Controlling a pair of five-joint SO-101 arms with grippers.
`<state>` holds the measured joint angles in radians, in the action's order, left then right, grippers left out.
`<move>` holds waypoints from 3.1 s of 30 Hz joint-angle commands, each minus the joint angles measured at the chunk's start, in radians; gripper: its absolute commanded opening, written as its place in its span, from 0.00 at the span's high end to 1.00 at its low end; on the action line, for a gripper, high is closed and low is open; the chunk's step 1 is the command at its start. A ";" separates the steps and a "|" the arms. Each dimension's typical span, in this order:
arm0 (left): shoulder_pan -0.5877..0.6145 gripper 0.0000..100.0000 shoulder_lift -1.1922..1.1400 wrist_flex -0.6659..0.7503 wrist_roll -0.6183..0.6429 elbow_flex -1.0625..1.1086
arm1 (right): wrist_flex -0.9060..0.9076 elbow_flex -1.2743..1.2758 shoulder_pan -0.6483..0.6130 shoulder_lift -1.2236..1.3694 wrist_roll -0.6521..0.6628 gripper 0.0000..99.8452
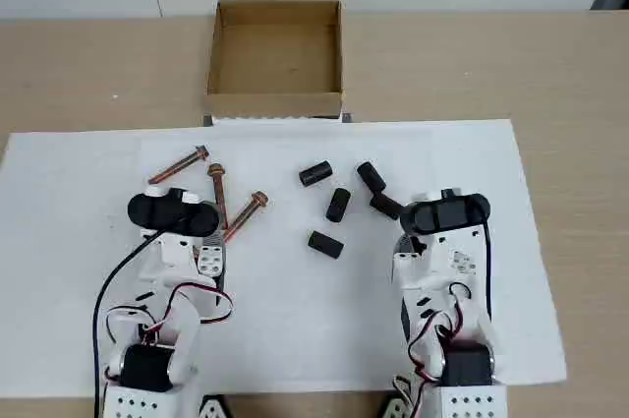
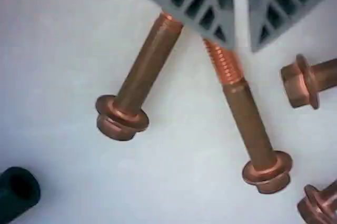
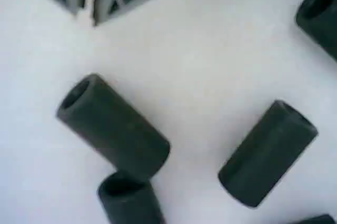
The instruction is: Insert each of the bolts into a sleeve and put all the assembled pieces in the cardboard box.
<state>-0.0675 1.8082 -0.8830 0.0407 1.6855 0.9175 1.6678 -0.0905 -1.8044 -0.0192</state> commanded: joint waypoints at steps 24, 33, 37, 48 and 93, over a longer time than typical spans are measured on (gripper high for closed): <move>0.000 0.99 0.009 -0.006 0.006 -0.004 | 0.002 0.015 0.005 -0.007 -0.009 1.00; 0.000 0.99 0.009 -0.006 0.006 -0.004 | 0.002 0.015 0.005 -0.007 -0.009 1.00; 0.000 0.99 0.009 -0.006 0.006 -0.004 | 0.002 0.015 0.005 -0.007 -0.009 1.00; 0.000 0.99 0.009 -0.006 0.006 -0.004 | 0.002 0.015 0.005 -0.007 -0.009 1.00; -0.029 0.84 -0.003 -0.247 -0.002 -0.363 | 0.002 0.015 0.005 -0.007 -0.009 1.00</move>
<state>-0.1151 1.8082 -1.0779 0.0376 1.4262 0.9175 1.6678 -0.0905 -1.8044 -0.0192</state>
